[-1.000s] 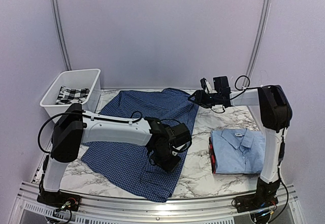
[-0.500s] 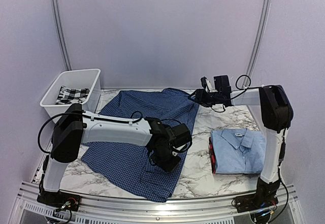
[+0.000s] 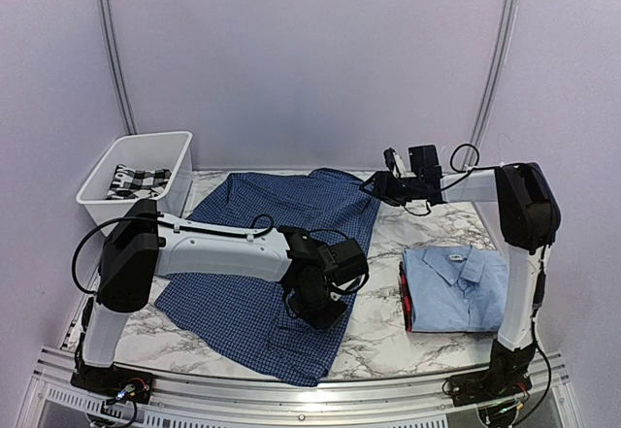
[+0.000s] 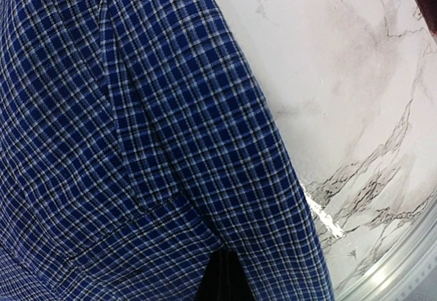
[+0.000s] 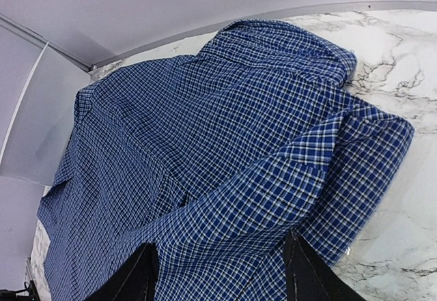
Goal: Fold and stack the long sleeve shirts
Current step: Adjust the sleeve of the 1/3-folded shirt.
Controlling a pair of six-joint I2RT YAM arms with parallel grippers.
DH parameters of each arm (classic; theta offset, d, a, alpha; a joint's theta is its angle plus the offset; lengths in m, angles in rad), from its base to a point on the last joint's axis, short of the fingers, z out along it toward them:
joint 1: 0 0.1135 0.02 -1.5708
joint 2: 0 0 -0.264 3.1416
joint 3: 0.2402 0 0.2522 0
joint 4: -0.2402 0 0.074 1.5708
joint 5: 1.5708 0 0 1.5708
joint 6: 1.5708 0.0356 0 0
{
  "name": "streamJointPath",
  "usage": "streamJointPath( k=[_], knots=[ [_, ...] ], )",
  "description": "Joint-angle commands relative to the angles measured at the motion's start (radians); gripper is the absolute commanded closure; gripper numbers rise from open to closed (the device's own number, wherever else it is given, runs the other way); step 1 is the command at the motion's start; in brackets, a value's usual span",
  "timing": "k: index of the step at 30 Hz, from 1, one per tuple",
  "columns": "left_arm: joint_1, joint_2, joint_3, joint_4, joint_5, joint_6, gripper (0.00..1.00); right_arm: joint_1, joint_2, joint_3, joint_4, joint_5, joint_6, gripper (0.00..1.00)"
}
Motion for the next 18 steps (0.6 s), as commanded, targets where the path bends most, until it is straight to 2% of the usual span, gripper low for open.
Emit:
streamJointPath(
  k=[1,18],
  knots=[
    [-0.006,-0.005,0.028,-0.034,-0.038,0.005,1.00,-0.006,-0.043,0.004,0.019,-0.006,-0.005,0.42],
    [-0.006,-0.148,-0.056,-0.033,0.018,0.025,1.00,-0.010,-0.006,0.056,-0.022,0.018,-0.031,0.41]
  ],
)
